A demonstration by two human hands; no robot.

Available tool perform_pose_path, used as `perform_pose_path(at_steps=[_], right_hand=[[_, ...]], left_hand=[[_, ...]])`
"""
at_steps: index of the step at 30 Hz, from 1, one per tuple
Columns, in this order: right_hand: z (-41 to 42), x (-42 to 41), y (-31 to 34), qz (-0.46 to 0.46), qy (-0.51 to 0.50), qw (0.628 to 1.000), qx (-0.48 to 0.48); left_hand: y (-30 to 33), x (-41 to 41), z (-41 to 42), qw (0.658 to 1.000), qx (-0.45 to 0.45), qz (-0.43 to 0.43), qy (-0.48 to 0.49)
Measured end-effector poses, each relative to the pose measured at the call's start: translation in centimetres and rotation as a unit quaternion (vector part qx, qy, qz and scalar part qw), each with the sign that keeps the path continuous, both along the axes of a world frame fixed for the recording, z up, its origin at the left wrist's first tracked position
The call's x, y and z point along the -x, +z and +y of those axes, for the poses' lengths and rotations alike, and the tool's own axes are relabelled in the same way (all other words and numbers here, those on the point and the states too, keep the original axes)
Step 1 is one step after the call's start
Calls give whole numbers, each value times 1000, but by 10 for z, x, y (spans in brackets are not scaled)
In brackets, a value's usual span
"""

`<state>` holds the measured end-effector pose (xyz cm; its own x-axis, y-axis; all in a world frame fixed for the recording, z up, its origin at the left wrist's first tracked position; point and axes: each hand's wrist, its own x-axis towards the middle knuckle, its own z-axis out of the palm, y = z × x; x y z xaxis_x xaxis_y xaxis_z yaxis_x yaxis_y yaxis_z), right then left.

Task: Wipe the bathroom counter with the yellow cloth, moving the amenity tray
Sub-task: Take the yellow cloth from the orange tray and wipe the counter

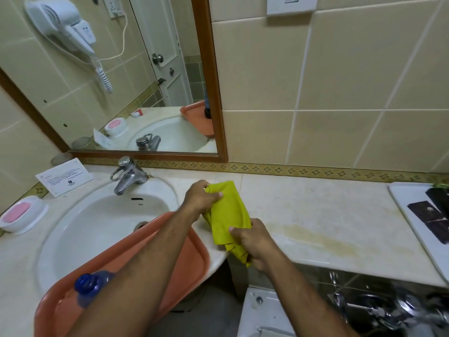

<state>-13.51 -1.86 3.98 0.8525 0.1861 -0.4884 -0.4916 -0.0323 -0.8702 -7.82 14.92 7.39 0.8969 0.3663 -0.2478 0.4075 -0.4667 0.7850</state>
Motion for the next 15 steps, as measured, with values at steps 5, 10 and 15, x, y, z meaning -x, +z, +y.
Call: perform_pose_path(at_steps=[5,10,15], right_hand=[[0,-7,-21,-88,36,925,367],[10,-17,-30,-365,76,748,549],[68,-37,-66,-415,246,720,499]], left_hand=[[-42,4,13,982,-174,47,-55],[-67,60,15,934,-353,12,-56],[-89,63,7,944,-321,25,-67]])
